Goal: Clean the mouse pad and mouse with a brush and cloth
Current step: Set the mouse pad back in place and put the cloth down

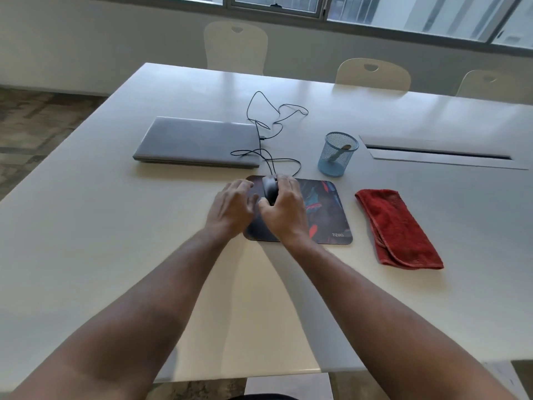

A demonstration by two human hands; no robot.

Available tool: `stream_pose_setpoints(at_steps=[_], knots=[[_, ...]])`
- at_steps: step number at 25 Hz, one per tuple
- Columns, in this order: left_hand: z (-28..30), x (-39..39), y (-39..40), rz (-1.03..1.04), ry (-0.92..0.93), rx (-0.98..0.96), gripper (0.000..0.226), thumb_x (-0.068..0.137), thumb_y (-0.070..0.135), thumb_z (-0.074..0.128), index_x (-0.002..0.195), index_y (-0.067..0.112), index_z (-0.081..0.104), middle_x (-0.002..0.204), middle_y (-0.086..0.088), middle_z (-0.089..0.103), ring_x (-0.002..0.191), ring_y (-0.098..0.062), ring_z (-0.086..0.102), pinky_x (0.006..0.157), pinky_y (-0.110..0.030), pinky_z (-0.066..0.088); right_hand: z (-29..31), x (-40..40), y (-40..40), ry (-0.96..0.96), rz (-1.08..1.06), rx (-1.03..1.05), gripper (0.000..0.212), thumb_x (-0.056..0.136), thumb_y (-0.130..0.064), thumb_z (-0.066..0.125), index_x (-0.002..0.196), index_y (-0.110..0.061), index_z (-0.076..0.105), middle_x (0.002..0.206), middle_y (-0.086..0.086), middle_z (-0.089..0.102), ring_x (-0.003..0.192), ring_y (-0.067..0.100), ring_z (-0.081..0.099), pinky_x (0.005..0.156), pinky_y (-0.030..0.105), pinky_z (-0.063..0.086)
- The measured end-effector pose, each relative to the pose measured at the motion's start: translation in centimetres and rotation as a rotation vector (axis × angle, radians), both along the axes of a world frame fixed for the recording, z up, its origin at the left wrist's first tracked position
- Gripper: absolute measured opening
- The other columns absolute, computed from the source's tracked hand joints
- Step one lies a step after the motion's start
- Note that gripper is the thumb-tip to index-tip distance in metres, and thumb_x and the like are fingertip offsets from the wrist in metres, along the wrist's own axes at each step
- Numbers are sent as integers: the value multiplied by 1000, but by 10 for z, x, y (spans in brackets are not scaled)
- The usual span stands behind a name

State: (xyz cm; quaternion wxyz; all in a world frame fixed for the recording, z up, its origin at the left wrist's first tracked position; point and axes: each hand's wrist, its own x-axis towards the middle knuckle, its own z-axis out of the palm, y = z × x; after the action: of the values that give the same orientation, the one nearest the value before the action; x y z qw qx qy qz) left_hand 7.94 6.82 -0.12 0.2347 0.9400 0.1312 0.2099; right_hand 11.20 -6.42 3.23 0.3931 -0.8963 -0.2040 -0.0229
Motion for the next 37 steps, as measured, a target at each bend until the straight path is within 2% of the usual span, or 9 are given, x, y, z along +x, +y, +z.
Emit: stream_pose_setpoints(at_steps=[5, 10, 17, 23, 30, 37], knots=[[-6, 15, -13, -21, 59, 13, 46, 98, 31, 54, 137, 8, 55, 147, -9, 51, 135, -27, 45, 110, -40, 34, -8, 18, -29, 30, -96, -57, 69, 91, -21, 69, 154, -6, 44, 160, 16, 42, 151, 30, 39, 124, 45, 32], [-12, 16, -11, -24, 86, 38, 47, 97, 32, 53, 139, 9, 53, 152, -9, 46, 141, -26, 39, 115, -38, 29, -16, 24, -38, 38, -92, -94, 71, 93, -23, 67, 157, -4, 41, 164, 20, 38, 156, 29, 32, 128, 39, 26], [-14, 15, -12, -30, 78, 42, 44, 99, 31, 51, 137, 8, 55, 153, -10, 44, 146, -24, 33, 119, -37, 25, -23, 24, -31, 22, -90, -128, 72, 98, -32, 65, 158, -3, 37, 165, 21, 36, 157, 31, 29, 128, 46, 24], [-14, 15, -12, -32, 62, 32, 44, 98, 31, 52, 136, 8, 55, 152, -10, 46, 145, -23, 34, 119, -35, 25, -30, 26, -30, -18, -80, -175, 73, 101, -36, 62, 160, -3, 34, 168, 24, 30, 160, 32, 24, 128, 38, 16], [-15, 15, -11, -30, 56, 32, 45, 98, 31, 52, 137, 9, 55, 153, -10, 45, 146, -23, 34, 119, -36, 25, -33, 27, -29, -28, -80, -172, 76, 102, -36, 59, 162, -3, 28, 170, 22, 28, 161, 30, 20, 128, 36, 10], [-18, 17, -9, -23, 54, 17, 47, 99, 33, 50, 138, 9, 54, 153, -9, 45, 146, -20, 32, 119, -34, 24, -36, 27, -30, -20, -85, -107, 84, 99, -41, 66, 163, -5, 24, 171, 24, 23, 161, 34, 19, 131, 48, 14]])
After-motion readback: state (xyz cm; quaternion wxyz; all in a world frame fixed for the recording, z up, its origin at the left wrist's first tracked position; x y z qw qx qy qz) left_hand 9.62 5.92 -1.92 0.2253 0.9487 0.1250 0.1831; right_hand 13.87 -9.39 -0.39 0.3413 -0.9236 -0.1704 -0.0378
